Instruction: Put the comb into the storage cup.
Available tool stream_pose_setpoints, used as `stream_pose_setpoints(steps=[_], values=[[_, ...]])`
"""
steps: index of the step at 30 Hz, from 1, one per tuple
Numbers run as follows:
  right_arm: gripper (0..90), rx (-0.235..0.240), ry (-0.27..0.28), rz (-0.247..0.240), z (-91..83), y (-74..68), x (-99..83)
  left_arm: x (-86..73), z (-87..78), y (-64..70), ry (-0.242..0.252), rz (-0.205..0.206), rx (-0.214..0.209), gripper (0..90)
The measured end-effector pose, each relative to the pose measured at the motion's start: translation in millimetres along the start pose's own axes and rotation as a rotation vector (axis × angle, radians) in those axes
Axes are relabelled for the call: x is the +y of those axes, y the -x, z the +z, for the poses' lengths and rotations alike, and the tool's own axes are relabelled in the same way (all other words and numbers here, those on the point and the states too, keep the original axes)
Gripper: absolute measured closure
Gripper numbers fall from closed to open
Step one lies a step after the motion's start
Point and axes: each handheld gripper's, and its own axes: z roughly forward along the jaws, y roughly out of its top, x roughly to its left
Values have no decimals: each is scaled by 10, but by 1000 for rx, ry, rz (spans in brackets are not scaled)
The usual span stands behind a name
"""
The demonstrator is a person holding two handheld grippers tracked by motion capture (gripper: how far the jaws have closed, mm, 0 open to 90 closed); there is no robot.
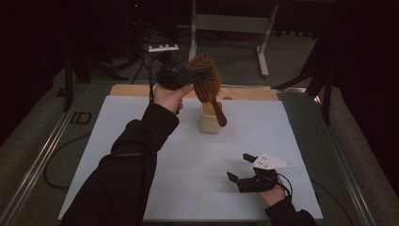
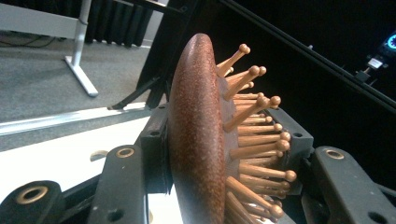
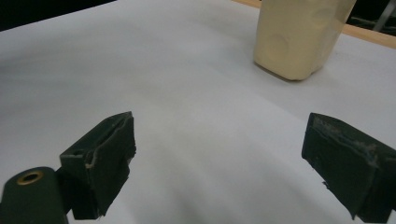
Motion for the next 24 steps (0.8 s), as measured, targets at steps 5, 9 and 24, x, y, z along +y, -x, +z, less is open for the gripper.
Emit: stream_pose_setpoints(steps=[5,9,24], values=[[95,0,4,-6,-5,0,4,76,18,-70,8,-2,30,514],[95,7,5,0,-3,-3,3,125,33,-117,15,-7,48,514],[95,17,15,0,-8,-2,6,232,160,-272,52,-24,117,514]])
